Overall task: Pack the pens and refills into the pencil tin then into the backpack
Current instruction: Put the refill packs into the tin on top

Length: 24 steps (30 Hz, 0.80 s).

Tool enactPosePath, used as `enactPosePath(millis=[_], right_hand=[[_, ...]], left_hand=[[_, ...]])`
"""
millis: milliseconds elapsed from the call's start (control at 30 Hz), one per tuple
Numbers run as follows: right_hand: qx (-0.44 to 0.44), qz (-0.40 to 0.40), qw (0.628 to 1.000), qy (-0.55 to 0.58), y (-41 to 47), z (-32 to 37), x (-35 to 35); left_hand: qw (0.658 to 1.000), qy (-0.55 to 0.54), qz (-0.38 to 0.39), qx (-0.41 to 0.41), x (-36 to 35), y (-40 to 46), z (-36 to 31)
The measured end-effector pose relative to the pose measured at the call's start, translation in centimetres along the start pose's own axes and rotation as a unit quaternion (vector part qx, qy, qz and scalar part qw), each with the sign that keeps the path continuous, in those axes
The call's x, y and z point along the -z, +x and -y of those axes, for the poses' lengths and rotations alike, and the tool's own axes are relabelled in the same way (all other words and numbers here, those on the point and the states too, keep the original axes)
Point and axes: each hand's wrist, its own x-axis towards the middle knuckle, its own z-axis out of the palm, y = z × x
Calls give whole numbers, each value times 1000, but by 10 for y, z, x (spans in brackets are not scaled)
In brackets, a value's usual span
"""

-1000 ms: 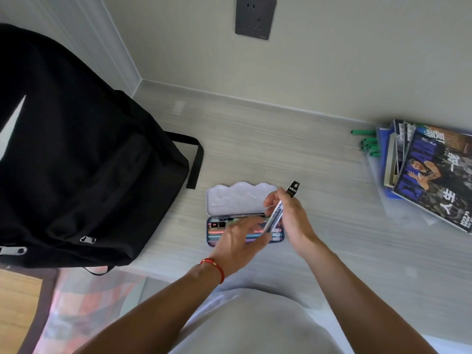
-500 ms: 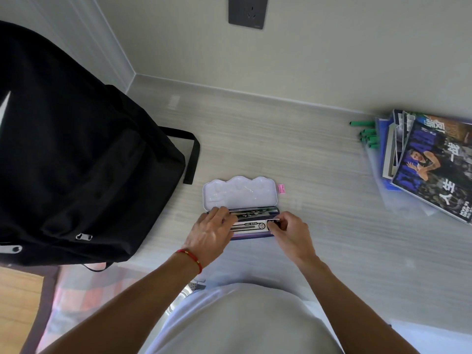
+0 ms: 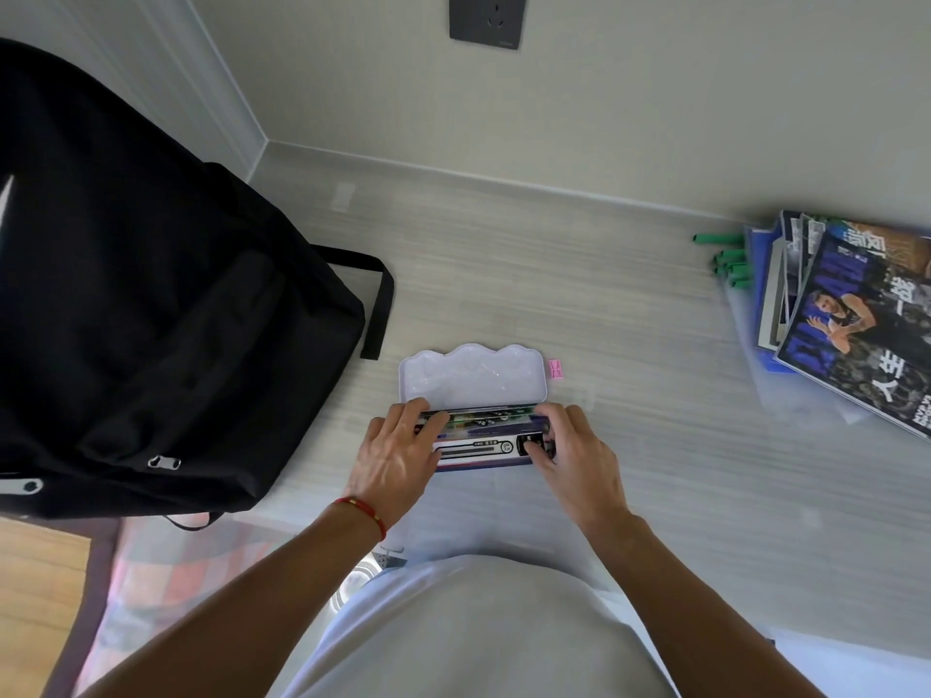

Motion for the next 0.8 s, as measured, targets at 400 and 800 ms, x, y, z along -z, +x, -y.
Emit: enactPosePath(millis=[400, 800], right_hand=[[-58, -10, 998, 34, 63, -20, 16], [10, -49, 992, 113, 55, -20, 13]], left_hand=[[998, -43, -22, 46, 3, 6, 0], [894, -287, -21, 343, 6, -7, 22]])
